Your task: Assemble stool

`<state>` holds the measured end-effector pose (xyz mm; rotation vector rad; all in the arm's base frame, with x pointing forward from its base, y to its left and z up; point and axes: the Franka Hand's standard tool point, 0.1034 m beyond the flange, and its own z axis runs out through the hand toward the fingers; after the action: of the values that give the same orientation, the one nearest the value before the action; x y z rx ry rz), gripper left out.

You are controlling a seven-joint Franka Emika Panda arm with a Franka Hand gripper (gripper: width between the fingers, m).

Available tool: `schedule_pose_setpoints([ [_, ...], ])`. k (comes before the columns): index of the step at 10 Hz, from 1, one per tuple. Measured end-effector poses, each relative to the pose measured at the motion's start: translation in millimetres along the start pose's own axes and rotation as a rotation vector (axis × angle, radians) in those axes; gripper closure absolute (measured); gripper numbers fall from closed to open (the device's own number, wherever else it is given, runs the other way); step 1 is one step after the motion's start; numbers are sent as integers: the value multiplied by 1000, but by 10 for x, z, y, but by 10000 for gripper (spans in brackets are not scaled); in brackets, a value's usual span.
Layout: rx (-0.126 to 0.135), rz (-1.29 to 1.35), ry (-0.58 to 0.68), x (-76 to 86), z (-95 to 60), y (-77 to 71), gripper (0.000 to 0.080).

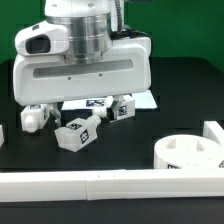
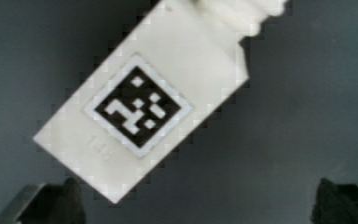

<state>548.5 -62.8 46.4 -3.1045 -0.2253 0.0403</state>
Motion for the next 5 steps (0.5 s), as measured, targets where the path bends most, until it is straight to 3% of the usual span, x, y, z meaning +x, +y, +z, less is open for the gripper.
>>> schedule_pose_setpoints([
  [5, 102, 585, -43, -76, 36, 231, 151],
])
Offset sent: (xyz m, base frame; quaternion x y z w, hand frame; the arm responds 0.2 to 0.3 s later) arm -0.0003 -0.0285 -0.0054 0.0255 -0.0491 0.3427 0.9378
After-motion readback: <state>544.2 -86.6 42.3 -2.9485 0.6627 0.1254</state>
